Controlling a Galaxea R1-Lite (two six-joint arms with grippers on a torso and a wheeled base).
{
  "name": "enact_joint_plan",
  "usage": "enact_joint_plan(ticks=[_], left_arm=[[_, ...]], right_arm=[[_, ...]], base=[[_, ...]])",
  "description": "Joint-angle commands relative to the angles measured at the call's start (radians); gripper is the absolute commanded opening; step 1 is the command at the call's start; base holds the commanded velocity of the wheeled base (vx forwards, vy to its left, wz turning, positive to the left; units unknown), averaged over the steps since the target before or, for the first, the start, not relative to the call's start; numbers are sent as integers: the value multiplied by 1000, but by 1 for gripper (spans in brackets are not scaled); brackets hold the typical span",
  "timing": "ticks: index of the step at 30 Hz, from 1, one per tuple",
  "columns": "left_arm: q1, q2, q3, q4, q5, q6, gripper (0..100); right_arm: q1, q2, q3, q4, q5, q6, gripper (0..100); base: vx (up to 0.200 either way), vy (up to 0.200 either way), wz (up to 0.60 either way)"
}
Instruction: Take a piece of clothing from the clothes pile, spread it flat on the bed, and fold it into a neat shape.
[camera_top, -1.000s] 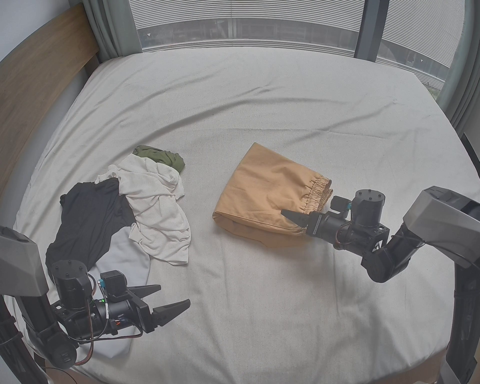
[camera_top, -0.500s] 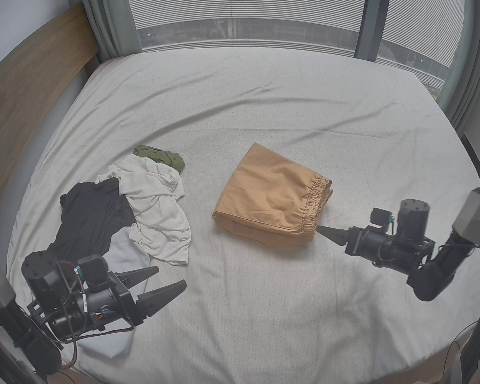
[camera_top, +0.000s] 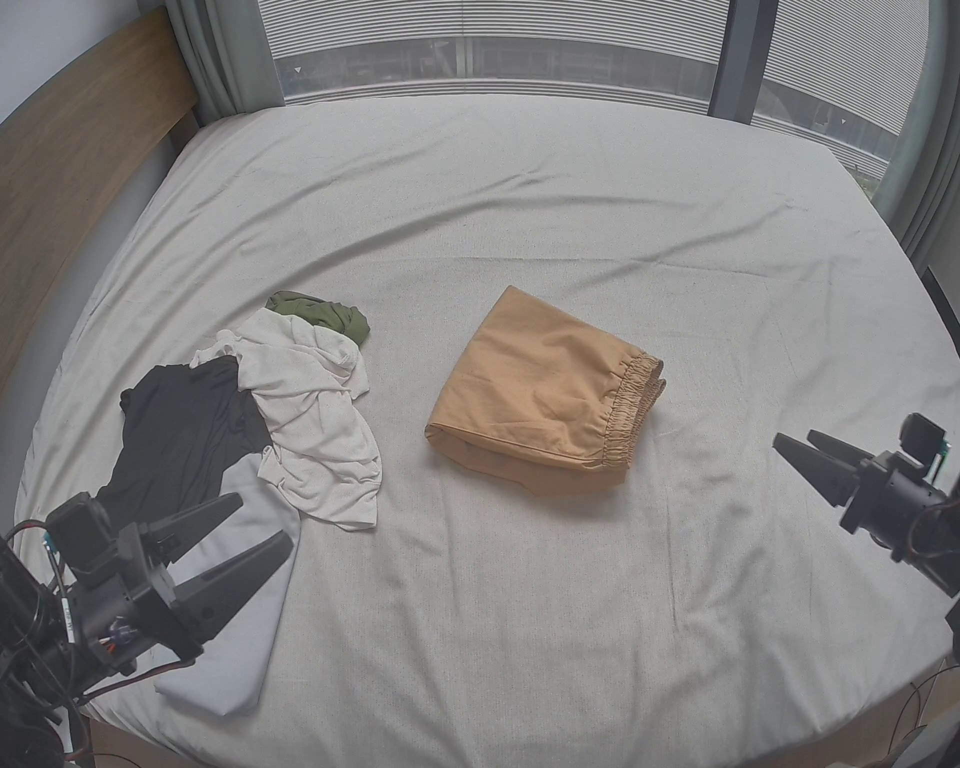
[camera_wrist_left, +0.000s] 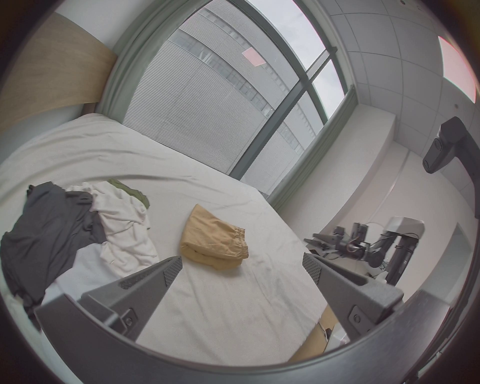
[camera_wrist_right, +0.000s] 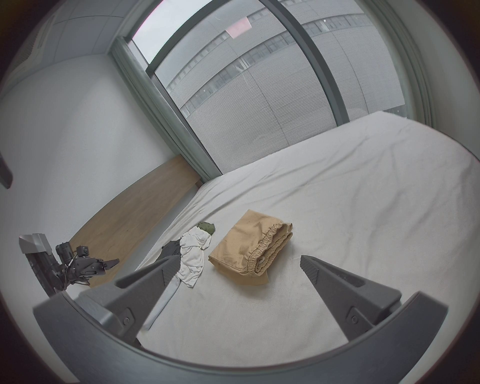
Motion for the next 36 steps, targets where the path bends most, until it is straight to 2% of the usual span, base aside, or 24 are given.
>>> enact_joint_plan(ticks=[1, 2, 3, 5, 6, 8, 13, 16, 20, 23, 25, 26, 29, 32, 34, 36], left_arm=[[3, -391, 17, 332, 118, 56, 100], [3, -391, 17, 332, 118, 56, 100], [3, -485, 17, 461, 143, 91, 100], [3, -485, 17, 461, 143, 91, 100], [4, -634, 14, 631, 152, 99, 100], [18, -718, 14, 726, 149, 99, 100], [95, -885, 17, 887, 128, 103, 100], [148, -967, 17, 949, 97, 105, 100], [190, -1045, 17, 1021, 66, 108, 100], [254, -1166, 17, 1119, 34, 126, 100], [268, -1186, 17, 1156, 37, 140, 100], [268, -1184, 17, 1160, 37, 149, 100], [279, -1184, 17, 1164, 40, 182, 100], [312, -1186, 17, 1173, 62, 240, 100], [326, -1188, 17, 1180, 75, 257, 100], [372, -1212, 17, 1226, 85, 292, 100]], right_arm=[[-28, -339, 93, 133, 0, -27, 100], [-28, -396, 104, 175, 0, -27, 100], [-28, -491, 119, 247, 0, -27, 100], [-28, -499, 119, 253, 0, -27, 100], [-41, -680, 138, 406, -1, -29, 100], [-57, -796, 139, 526, 2, -29, 100], [-75, -1092, 127, 834, 2, -29, 100], [-101, -1204, 122, 966, 2, -30, 100], [-126, -1250, 144, 1003, 2, -38, 100], [-181, -1290, 168, 1021, 2, -70, 100], [-187, -1310, 179, 1044, -9, -116, 100], [-186, -1312, 179, 1069, -35, -150, 100], [-186, -1315, 174, 1096, -185, -201, 100], [-186, -1315, 174, 1101, -282, -270, 100], [-186, -1316, 174, 1101, -296, -290, 100], [-187, -1315, 173, 1101, -310, -307, 100]], base=[[0, 0, 0], [0, 0, 0], [0, 0, 0], [0, 0, 0], [0, 0, 0], [0, 0, 0], [0, 0, 0], [0, 0, 0], [0, 0, 0], [0, 0, 0], [0, 0, 0], [0, 0, 0], [0, 0, 0], [0, 0, 0], [0, 0, 0], [0, 0, 0]])
